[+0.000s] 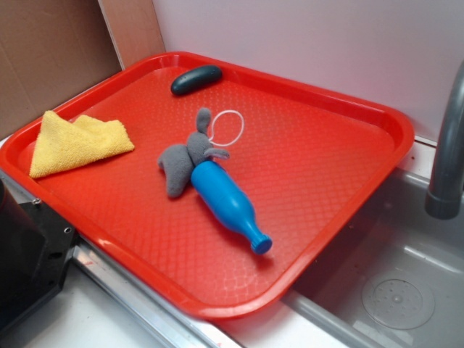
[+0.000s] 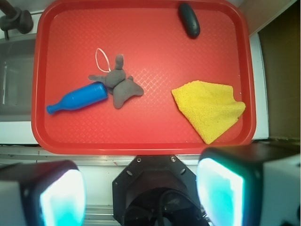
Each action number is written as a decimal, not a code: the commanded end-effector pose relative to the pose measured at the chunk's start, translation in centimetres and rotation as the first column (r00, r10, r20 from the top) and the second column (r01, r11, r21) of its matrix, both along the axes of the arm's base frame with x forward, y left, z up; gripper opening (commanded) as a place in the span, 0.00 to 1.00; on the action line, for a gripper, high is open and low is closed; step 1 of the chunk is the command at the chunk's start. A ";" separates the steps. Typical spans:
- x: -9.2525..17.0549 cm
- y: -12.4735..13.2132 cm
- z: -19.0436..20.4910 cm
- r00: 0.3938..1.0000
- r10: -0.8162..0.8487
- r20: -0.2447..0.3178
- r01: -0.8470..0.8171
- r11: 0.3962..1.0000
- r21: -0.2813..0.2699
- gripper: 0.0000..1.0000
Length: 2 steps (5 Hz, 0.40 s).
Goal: Grab the blue bottle.
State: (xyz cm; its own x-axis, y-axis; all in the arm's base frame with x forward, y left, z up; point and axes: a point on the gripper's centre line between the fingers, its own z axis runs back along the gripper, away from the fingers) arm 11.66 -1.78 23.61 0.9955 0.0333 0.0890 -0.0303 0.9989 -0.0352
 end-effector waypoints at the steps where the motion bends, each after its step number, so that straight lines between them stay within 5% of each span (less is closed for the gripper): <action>1: 0.0 0.0 0.0 1.000 0.000 0.000 0.000 1.000 0.000 1.00; 2: 0.0 -0.1 -0.1 0.983 0.185 0.004 -0.184 0.982 -0.036 1.00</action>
State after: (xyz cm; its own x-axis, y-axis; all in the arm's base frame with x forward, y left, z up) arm 11.45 -1.87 23.17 0.9699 0.2297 0.0815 -0.2246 0.9721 -0.0675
